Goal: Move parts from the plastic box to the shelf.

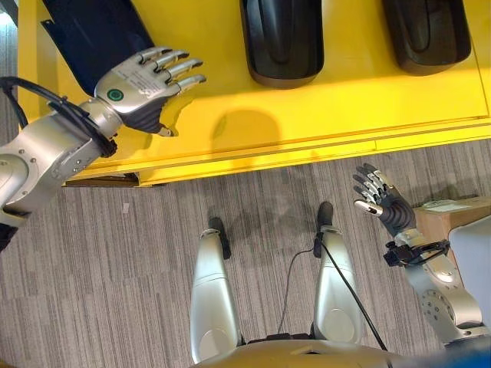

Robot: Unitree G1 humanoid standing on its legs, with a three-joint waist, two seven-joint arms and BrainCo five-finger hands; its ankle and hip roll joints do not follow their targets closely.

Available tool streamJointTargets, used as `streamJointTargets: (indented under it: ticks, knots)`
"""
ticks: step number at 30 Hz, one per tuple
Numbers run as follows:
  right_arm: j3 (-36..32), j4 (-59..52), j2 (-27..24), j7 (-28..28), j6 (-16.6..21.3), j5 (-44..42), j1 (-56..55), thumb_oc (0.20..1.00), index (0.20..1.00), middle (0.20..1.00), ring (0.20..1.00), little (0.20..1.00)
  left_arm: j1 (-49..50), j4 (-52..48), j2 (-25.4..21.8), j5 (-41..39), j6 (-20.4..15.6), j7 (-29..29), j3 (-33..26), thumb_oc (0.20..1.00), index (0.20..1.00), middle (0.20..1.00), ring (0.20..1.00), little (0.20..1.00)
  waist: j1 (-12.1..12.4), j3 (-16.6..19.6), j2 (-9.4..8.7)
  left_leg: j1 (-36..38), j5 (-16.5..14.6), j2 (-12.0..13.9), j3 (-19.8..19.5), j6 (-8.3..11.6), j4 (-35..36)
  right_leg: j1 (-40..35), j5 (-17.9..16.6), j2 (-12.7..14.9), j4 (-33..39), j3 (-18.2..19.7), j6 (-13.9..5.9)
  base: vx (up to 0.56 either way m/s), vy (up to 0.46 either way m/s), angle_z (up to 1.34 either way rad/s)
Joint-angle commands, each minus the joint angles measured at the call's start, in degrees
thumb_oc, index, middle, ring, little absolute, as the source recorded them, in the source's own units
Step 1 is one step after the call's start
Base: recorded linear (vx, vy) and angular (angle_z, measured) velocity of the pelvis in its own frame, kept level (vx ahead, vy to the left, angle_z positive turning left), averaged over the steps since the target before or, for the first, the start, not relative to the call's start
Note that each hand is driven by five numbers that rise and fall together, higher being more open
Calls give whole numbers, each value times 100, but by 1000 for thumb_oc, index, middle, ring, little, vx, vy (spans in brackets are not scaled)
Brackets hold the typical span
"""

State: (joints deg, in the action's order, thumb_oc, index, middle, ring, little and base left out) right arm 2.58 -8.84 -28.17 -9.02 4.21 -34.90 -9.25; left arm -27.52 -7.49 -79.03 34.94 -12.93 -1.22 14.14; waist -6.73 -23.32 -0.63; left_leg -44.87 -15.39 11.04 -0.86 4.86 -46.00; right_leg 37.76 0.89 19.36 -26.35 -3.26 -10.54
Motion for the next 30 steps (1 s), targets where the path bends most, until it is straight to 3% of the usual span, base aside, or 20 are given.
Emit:
streamJointTargets:
  ticks: [1, 10, 17, 26, 30]
  knots:
    - [-469, -392, -132, -126, 269, 52, -174, 1000, 1000, 1000, 1000, 1000, 296, -132, -336, -150, 42, 72, -563, 1000, 1000, 1000, 1000, 1000, -30, 213, 84, 277, 21, -91, 169, -147, 402, -77, 1055, 98, -1142, 85, 193, 0, 0, 0]
    - [-464, -419, -113, -185, 209, 68, -101, 1000, 1000, 1000, 1000, 1000, 890, 213, -184, -7, 134, 248, -840, 1000, 1000, 1000, 1000, 1000, -61, 178, 90, 276, 7, -82, 179, -151, 385, -86, 1063, 96, -1145, 101, 199, 0, 0, 0]
    - [-509, -448, -78, -177, 268, 48, -87, 1000, 1000, 1000, 1000, 1000, 787, 388, 45, -53, 136, -19, -967, 1000, 1000, 1000, 1000, 1000, -50, 179, 96, 286, 4, -87, 178, -153, 380, -99, 1091, 97, -1171, 99, 205, 0, 0, 0]
    - [-643, -461, -41, -140, 285, 99, -176, 1000, 1000, 1000, 1000, 1000, 1827, -514, 185, -280, 56, -297, -2542, 1000, 1000, 1000, 1000, 1000, 82, 192, 100, 303, 1, -106, 158, -146, 392, -115, 1111, 90, -1181, 82, 224, 0, 0, 0]
    - [-696, -488, -47, -82, 350, 83, -183, 1000, 1000, 1000, 1000, 1000, 2081, -938, 304, -732, 11, -516, -3275, 1000, 1000, 1000, 1000, 1000, 109, 217, 124, 315, 13, -116, 148, -142, 413, -118, 1110, 92, -1179, 87, 229, 0, 0, 0]
